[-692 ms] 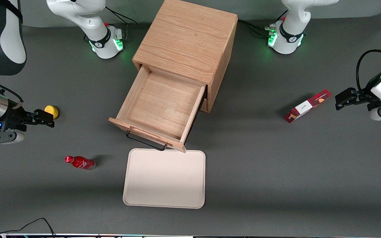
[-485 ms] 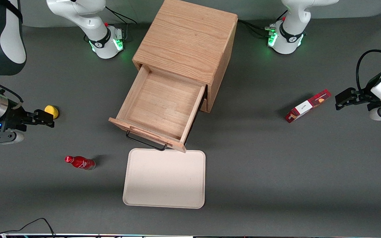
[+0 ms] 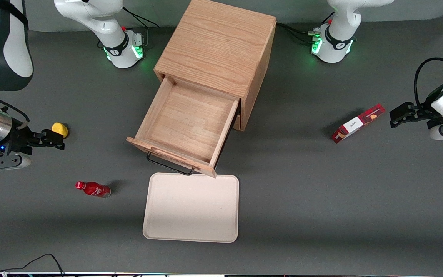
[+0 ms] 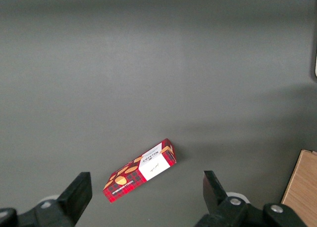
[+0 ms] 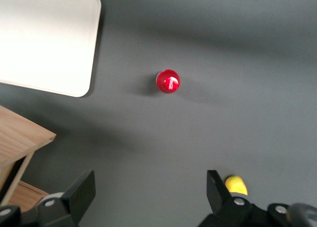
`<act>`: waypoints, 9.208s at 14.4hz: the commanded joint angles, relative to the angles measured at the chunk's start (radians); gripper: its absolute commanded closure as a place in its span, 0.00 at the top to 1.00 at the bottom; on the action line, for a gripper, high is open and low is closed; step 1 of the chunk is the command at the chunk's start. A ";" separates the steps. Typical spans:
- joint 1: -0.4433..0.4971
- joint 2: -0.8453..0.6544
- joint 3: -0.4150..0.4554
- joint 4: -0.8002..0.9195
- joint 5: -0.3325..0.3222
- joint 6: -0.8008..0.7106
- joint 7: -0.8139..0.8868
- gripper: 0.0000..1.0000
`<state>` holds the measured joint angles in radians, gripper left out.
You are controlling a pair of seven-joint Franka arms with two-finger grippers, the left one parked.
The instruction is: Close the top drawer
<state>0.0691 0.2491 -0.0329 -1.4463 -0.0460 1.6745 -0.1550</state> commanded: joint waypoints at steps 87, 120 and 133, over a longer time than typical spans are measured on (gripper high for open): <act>0.199 0.148 0.413 -0.184 0.241 0.047 -0.259 1.00; 0.189 -0.002 0.141 0.007 0.232 -0.180 -0.055 1.00; 0.112 -0.231 -0.168 -0.186 0.025 -0.015 0.025 1.00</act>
<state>0.1853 0.0910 -0.1861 -1.5465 0.0002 1.6174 -0.1624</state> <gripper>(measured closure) 0.000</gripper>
